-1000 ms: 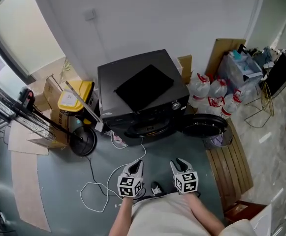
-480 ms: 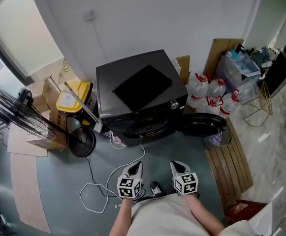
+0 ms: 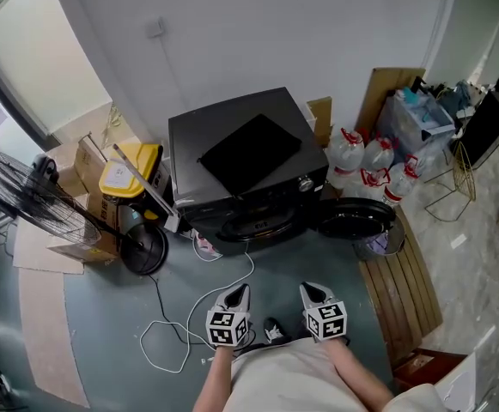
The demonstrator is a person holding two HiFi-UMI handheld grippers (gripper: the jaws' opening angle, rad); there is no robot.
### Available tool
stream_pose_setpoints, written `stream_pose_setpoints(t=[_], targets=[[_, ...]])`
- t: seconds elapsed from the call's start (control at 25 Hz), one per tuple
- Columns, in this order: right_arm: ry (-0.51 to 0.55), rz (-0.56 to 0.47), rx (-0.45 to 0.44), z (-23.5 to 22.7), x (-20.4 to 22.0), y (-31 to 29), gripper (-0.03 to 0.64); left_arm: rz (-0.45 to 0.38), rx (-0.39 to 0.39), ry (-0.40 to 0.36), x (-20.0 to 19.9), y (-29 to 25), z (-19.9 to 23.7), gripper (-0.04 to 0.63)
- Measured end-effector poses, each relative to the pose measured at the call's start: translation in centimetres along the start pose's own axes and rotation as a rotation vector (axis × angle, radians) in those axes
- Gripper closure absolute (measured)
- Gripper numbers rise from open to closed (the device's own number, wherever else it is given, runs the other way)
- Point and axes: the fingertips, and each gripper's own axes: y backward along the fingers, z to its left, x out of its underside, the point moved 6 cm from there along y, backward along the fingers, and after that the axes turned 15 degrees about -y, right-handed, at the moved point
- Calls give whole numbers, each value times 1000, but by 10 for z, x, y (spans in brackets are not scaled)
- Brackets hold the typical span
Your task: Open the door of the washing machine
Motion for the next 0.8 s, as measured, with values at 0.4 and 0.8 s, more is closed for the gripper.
stream_pose_setpoints(t=[0.4,0.8], targets=[[35,4,-26,8,0,0,616,2,-12,21,6,5,5,537],[31,16,-15,4,4,3,615,4,-3,22,7,3,2,538]])
